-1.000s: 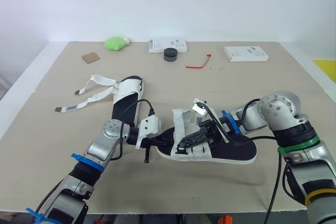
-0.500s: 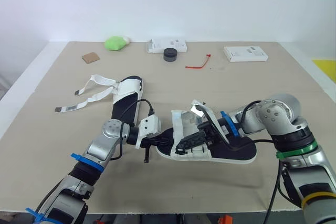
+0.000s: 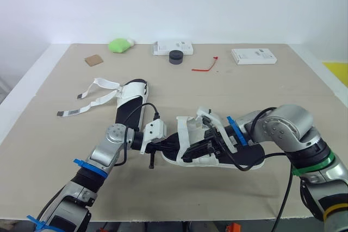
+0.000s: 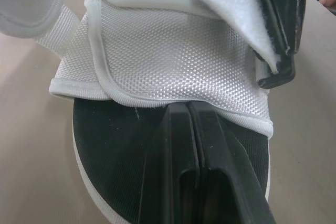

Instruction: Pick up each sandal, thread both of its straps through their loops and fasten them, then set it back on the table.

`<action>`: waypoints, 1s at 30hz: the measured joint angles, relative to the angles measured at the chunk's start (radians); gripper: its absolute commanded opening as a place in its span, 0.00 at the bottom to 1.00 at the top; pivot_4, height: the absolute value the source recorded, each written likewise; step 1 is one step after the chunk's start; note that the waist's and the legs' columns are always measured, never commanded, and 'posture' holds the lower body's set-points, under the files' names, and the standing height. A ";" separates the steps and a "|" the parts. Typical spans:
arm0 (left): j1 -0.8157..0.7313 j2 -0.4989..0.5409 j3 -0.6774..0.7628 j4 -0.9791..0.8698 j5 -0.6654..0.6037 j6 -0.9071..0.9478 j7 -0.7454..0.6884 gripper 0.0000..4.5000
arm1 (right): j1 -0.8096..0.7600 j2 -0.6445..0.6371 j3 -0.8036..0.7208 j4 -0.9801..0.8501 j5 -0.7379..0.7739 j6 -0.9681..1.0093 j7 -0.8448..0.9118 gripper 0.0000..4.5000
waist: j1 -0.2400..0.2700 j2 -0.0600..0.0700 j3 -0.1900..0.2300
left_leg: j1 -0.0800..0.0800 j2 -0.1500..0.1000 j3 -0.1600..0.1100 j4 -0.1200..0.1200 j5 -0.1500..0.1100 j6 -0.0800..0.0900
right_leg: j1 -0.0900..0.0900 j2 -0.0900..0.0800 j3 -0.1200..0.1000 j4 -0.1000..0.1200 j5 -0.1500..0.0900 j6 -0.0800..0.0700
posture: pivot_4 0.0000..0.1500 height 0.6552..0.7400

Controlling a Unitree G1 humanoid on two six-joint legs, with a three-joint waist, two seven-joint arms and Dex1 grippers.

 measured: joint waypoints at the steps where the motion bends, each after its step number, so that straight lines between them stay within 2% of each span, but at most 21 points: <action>1: 0.000 0.000 0.000 0.000 0.000 0.000 0.000 0.00 | 0.002 -0.003 0.002 -0.003 -0.006 -0.007 0.009 0.01 | 0.000 0.000 0.000 | 0.000 0.000 0.000 0.000 0.000 0.000 | 0.000 0.000 0.000 0.000 0.000 0.000 | 1.00 1.00; 4: -0.001 0.000 0.000 0.000 0.000 0.000 -0.002 0.00 | 0.010 -0.015 0.014 -0.019 -0.028 -0.036 0.042 0.01 | 0.000 0.000 0.000 | 0.000 0.000 0.000 0.000 0.000 0.000 | 0.000 0.000 0.000 0.000 0.000 0.000 | 1.00 1.00; 7: -0.002 -0.002 -0.001 0.000 0.000 0.000 -0.004 0.00 | 0.015 -0.026 0.019 -0.036 -0.042 -0.048 0.076 0.22 | 0.000 0.000 0.000 | 0.000 -0.001 0.000 0.000 -0.001 -0.001 | 0.000 -0.001 0.000 0.000 -0.001 0.000 | 1.00 1.00; 11: -0.003 -0.003 -0.001 0.000 0.000 0.000 -0.006 0.00 | 0.000 -0.032 0.026 -0.039 -0.043 -0.038 0.126 0.61 | 0.001 0.000 0.000 | 0.000 -0.001 0.000 0.000 -0.001 -0.002 | 0.001 -0.001 0.000 0.000 -0.001 0.001 | 1.00 1.00; 20: -0.013 -0.009 -0.002 0.012 0.000 0.000 -0.009 0.00 | -0.092 -0.038 -0.009 0.129 -0.042 0.012 0.209 0.61 | 0.001 -0.001 0.001 | 0.000 -0.003 0.000 0.001 -0.001 -0.002 | 0.000 -0.004 -0.001 0.000 -0.001 0.001 | 1.00 1.00; 30: -0.011 -0.011 -0.002 0.012 0.000 -0.001 -0.015 0.00 | -0.127 0.074 -0.062 0.243 -0.059 0.093 0.140 0.61 | 0.002 -0.001 0.001 | -0.002 -0.004 0.000 0.001 -0.001 -0.002 | 0.002 -0.004 0.000 0.000 -0.001 0.002 | 1.00 1.00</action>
